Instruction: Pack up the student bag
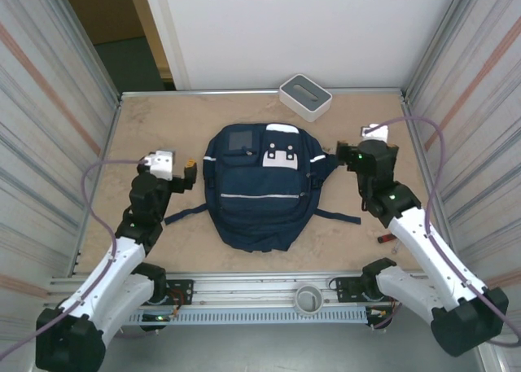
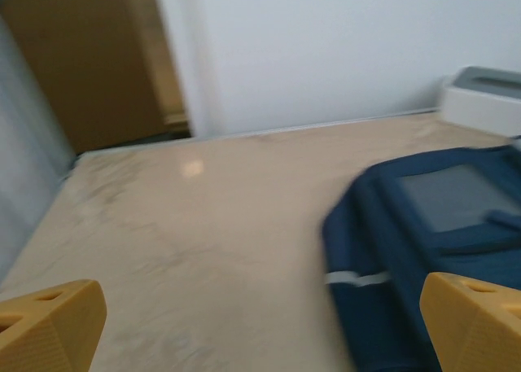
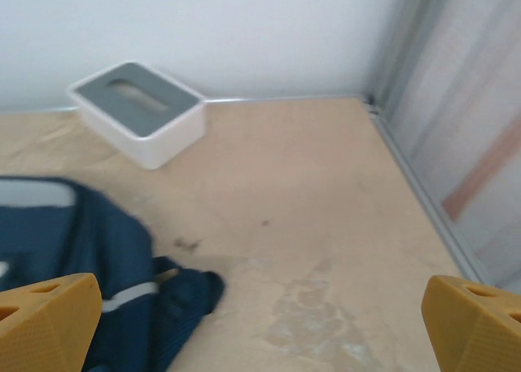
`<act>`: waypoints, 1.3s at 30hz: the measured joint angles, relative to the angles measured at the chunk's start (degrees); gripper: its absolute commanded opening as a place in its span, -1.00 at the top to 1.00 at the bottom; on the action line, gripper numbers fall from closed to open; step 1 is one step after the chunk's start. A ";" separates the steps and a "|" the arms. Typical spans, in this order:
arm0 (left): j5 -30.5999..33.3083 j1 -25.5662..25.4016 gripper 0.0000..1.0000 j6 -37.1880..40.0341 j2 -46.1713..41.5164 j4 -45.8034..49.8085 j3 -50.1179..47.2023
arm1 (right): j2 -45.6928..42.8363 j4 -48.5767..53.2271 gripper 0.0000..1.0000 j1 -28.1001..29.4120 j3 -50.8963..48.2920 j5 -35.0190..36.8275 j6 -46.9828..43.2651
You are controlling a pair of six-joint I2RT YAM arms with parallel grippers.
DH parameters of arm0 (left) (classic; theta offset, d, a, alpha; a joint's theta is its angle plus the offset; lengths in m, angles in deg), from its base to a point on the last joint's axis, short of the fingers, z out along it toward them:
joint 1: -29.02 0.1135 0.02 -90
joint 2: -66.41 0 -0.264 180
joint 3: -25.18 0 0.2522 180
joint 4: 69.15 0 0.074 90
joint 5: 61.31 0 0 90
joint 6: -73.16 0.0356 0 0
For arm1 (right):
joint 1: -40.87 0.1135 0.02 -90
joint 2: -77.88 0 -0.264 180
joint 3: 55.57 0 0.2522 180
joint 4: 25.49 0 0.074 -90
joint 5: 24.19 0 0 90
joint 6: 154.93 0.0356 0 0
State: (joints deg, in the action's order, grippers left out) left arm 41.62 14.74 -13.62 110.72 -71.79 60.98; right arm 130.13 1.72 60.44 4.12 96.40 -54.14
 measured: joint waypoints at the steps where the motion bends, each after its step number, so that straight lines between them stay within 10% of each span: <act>1: 0.87 1.14 -0.97 -0.17 0.44 -0.74 -0.94 | -0.22 -0.70 -0.98 -1.90 -1.40 -0.22 0.66; 9: 0.55 10.10 -0.97 -1.84 11.87 -4.94 -3.10 | 6.58 -13.22 -0.98 -6.73 -16.28 -0.96 -1.14; 39: -17.88 14.56 -0.97 0.87 42.21 -28.55 -0.90 | 35.19 -59.98 -0.98 -19.39 -25.79 -28.00 -8.28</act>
State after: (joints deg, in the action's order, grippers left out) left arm 23.74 29.29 -12.74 152.93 -100.34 60.09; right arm 165.32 -58.25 41.06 -21.67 68.40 -62.42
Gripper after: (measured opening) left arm 0.986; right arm 0.990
